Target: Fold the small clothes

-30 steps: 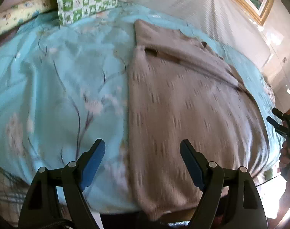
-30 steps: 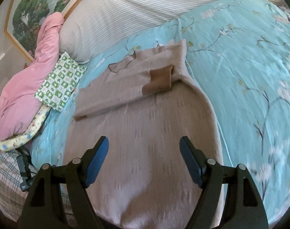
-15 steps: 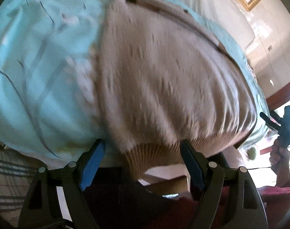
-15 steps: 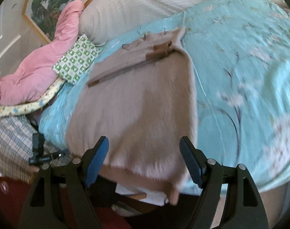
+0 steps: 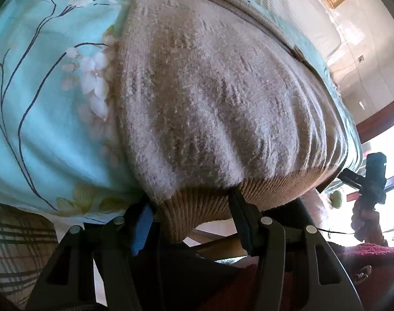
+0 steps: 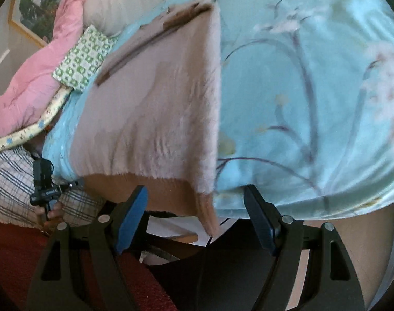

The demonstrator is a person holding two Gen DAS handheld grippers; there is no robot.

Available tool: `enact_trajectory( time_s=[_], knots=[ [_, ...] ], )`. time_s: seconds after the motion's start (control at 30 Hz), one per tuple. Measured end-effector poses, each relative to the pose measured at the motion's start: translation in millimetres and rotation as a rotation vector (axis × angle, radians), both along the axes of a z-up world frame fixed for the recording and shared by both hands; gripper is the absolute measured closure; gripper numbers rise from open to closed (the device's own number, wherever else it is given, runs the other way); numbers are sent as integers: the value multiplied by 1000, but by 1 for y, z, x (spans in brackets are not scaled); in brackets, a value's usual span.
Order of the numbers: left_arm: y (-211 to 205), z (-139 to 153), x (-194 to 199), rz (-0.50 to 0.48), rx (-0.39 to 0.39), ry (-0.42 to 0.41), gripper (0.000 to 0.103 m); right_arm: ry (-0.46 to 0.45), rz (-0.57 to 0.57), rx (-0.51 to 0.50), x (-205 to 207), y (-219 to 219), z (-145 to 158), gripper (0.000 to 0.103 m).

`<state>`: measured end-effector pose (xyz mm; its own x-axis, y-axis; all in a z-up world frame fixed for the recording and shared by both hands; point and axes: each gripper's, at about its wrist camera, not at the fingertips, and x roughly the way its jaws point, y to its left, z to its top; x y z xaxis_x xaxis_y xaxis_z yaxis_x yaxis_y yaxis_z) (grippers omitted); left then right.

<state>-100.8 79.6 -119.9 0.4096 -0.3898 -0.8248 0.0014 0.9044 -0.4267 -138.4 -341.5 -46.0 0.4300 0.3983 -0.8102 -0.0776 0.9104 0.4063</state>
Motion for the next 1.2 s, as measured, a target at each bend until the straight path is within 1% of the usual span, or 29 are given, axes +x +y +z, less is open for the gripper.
enact_trajectory(
  time_s=[0.03, 0.07, 0.1, 0.13, 0.17, 0.2, 0.23, 0.27, 0.37, 0.5, 0.6, 0.7, 0.8, 0.93, 1.0, 1.13, 1.2],
  knots=[
    [-3, 0, 1, -1, 6, -2, 50, -6, 2, -3, 1, 4, -1, 26],
    [-5, 0, 1, -5, 15, -8, 59, -10, 3, -6, 2, 8, -3, 31],
    [-6, 0, 0, -10, 27, -14, 65, -8, 8, -3, 4, 11, -6, 36],
    [-8, 0, -1, -17, 35, -20, 77, 0, 18, -6, 5, 14, -8, 47],
    [-10, 0, -2, -26, 37, -28, 87, 10, 35, -18, 6, 17, -10, 66],
    [-10, 1, -5, -33, 37, -37, 90, 28, 60, -39, 7, 22, -12, 75],
    [-12, 2, -7, -38, 40, -46, 94, 42, 78, -44, 6, 24, -14, 89],
    [-13, 5, -10, -44, 44, -60, 96, 50, 96, -40, 4, 24, -14, 93],
    [-13, 15, -15, -57, 34, -90, 96, 21, 142, -1, -2, 23, -5, 94],
    [-15, 40, -23, -83, 5, -157, 97, -33, 188, 113, -8, 22, 15, 94],
    [-16, 66, -27, -91, -3, -228, 97, -86, 180, 207, -6, 19, 32, 94],
    [-14, 93, -24, -77, -32, -298, 97, -146, 162, 296, 1, 17, 47, 94],
    [-9, 115, -16, -52, -59, -355, 97, -196, 152, 352, 10, 15, 62, 94],
    [3, 141, 3, -16, -67, -428, 97, -257, 145, 393, 29, 19, 80, 94],
    [9, 152, 16, 17, -64, -468, 97, -291, 132, 421, 42, 18, 87, 94],
    [24, 165, 49, 99, -81, -527, 98, -355, 88, 457, 74, 15, 99, 94],
    [28, 169, 66, 133, -82, -543, 98, -378, 61, 474, 95, 13, 103, 94]
  ],
)
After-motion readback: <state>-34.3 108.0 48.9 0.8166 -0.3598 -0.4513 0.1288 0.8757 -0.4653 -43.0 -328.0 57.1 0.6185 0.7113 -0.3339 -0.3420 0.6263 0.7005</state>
